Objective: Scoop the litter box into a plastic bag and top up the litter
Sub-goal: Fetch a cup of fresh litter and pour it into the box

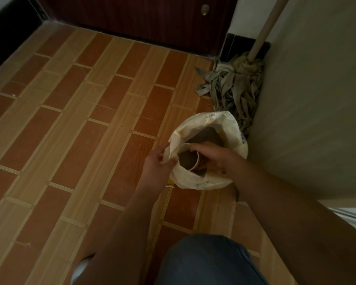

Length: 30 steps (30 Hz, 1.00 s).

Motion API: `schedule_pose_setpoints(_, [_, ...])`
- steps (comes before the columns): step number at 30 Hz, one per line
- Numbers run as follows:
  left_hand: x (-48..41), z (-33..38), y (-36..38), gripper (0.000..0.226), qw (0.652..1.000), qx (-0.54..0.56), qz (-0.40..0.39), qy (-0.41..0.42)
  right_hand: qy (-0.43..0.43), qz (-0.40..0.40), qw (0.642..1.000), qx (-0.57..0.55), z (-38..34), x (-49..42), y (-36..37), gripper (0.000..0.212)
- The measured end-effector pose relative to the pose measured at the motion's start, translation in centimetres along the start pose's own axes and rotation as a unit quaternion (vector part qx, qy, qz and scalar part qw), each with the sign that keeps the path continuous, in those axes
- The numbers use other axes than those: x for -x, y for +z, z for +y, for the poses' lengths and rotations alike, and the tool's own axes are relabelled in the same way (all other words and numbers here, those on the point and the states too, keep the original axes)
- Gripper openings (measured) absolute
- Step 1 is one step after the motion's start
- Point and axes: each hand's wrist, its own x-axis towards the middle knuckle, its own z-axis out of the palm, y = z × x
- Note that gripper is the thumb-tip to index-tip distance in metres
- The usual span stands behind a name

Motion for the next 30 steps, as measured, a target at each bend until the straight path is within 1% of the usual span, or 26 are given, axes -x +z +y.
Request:
schedule_pose_setpoints(4, [0.0,0.4,0.2,0.045,1.000,-0.009,0.004,-0.004,0.013,0.009,0.998,-0.055,0.0,0.8,-0.8,0.039])
schedule_pose_setpoints(7, [0.0,0.8,0.4,0.043,1.000,-0.012,0.009,-0.008,0.011,0.028,0.999,-0.042,0.0,1.5,-1.3,0.030])
schedule_pose_setpoints(10, [0.2,1.2,0.4,0.039,1.000,-0.011,-0.003,0.001,0.014,0.041,0.998,-0.049,-0.5,2.9,-1.7,0.022])
schedule_pose_setpoints(14, [0.2,1.3,0.4,0.036,1.000,0.006,-0.012,-0.004,0.006,0.040,0.991,-0.131,-1.4,4.7,-2.5,0.032])
schedule_pose_setpoints(17, [0.4,1.6,0.5,0.034,1.000,0.006,-0.014,-0.002,-0.003,0.023,0.983,-0.180,-1.9,5.7,-2.6,0.023])
schedule_pose_setpoints(20, [0.7,2.0,0.6,0.036,1.000,-0.005,-0.010,-0.005,-0.025,0.011,0.973,-0.230,-1.9,6.2,-2.5,0.021])
schedule_pose_setpoints(23, [0.6,2.1,0.7,0.039,1.000,-0.018,-0.001,-0.012,-0.039,0.020,0.962,-0.271,-1.9,6.5,-2.4,0.026])
schedule_pose_setpoints(27, [0.5,2.1,0.7,0.041,1.000,-0.026,0.005,-0.011,-0.051,0.032,0.958,-0.280,-2.1,7.1,-2.5,0.027])
schedule_pose_setpoints(30, [0.1,2.1,0.7,0.043,1.000,-0.026,0.002,-0.011,-0.059,0.030,0.957,-0.283,-2.1,7.3,-2.3,0.037])
